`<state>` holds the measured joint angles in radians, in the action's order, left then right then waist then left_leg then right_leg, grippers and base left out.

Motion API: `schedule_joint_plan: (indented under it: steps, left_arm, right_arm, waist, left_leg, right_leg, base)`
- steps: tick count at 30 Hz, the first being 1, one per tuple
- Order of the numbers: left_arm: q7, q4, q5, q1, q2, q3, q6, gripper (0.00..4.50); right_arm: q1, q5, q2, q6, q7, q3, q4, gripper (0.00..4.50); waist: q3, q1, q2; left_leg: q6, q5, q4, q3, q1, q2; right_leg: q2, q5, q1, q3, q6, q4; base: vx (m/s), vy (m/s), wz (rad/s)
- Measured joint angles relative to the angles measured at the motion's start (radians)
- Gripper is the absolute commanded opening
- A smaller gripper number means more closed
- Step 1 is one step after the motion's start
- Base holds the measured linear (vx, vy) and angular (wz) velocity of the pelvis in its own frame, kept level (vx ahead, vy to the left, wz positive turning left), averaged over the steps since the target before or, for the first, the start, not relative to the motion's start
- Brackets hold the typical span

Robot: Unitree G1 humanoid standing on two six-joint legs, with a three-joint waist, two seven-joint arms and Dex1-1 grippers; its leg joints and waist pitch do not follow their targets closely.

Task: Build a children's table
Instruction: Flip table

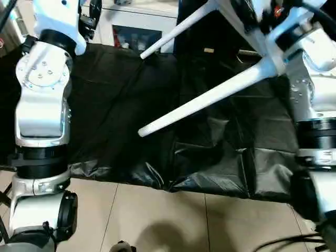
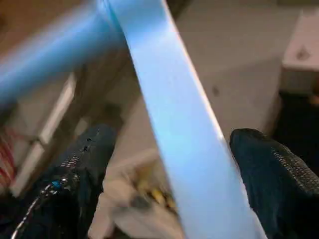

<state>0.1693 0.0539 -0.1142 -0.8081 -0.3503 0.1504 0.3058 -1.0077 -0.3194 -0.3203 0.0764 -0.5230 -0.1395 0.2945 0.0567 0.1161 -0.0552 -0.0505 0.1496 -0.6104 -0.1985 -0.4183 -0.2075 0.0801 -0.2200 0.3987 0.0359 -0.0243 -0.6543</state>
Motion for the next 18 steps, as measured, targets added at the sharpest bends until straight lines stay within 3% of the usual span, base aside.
schedule_joint_plan:
  steps: [3, 5, 9, 10, 12, 14, 18]
  left_arm:
    - [-0.005, 0.011, 0.000, 0.012, 0.001, 0.001, 0.006, 2.59]
    - [-0.007, 0.010, -0.001, 0.014, 0.001, 0.003, 0.018, 2.58]
    - [-0.008, 0.007, -0.001, 0.022, 0.004, 0.000, 0.029, 2.51]
    - [-0.008, 0.006, -0.001, 0.025, 0.004, 0.001, 0.031, 2.48]
    - [-0.008, 0.001, -0.001, 0.027, 0.001, 0.005, 0.033, 2.47]
    - [-0.010, -0.003, 0.000, 0.027, 0.002, 0.009, 0.034, 2.39]
    - [-0.009, -0.015, 0.000, 0.027, 0.001, 0.000, 0.034, 2.32]
  right_arm:
    - [0.026, -0.104, 0.002, -0.069, -0.093, -0.008, -0.106, 4.09]
    - [0.089, -0.147, -0.012, -0.154, -0.175, 0.038, -0.179, 4.09]
    - [0.265, -0.088, -0.089, -0.318, -0.260, 0.212, -0.218, 4.09]
    - [0.314, -0.066, -0.098, -0.353, -0.270, 0.254, -0.211, 4.38]
    - [0.425, -0.041, -0.081, -0.418, -0.269, 0.321, -0.170, 4.45]
    - [0.472, -0.026, -0.074, -0.457, -0.266, 0.357, -0.127, 4.49]
    - [0.480, -0.018, -0.106, -0.504, -0.259, 0.360, -0.134, 4.50]
  waist:
    - [-0.001, 0.001, -0.002]
    - [-0.004, -0.001, -0.006]
    - [-0.005, 0.002, -0.008]
    - [-0.004, 0.002, -0.009]
    - [-0.003, 0.001, -0.008]
    - [-0.002, -0.002, -0.005]
    - [-0.004, -0.001, -0.009]
  left_leg:
    - [0.000, 0.000, 0.000, 0.000, 0.000, 0.000]
    - [0.000, 0.000, 0.000, 0.001, 0.003, 0.000]
    - [0.000, 0.000, 0.002, 0.001, 0.012, 0.000]
    - [0.000, 0.000, 0.002, 0.001, 0.014, 0.000]
    - [0.000, 0.000, 0.002, 0.001, 0.014, 0.001]
    - [0.000, 0.000, 0.003, 0.001, 0.011, 0.002]
    - [0.000, 0.000, 0.004, 0.001, 0.015, 0.002]
  right_leg:
    - [0.001, 0.000, -0.001, 0.001, 0.000, 0.001]
    - [0.000, 0.000, -0.004, 0.001, 0.000, 0.002]
    - [0.000, 0.003, -0.015, 0.002, -0.001, 0.009]
    - [0.001, -0.001, -0.017, 0.001, -0.007, 0.009]
    - [0.001, -0.001, -0.017, 0.001, -0.008, 0.009]
    - [0.003, -0.001, -0.014, 0.001, -0.008, 0.009]
    - [0.003, 0.000, -0.016, 0.003, -0.009, 0.009]
  base:
    - [0.000, 0.000, 0.00]
    - [0.000, 0.000, 0.00]
    - [0.000, 0.000, 0.00]
    - [0.000, 0.000, 0.00]
    - [0.000, 0.000, 0.00]
    - [0.000, 0.000, 0.00]
    - [0.000, 0.000, 0.00]
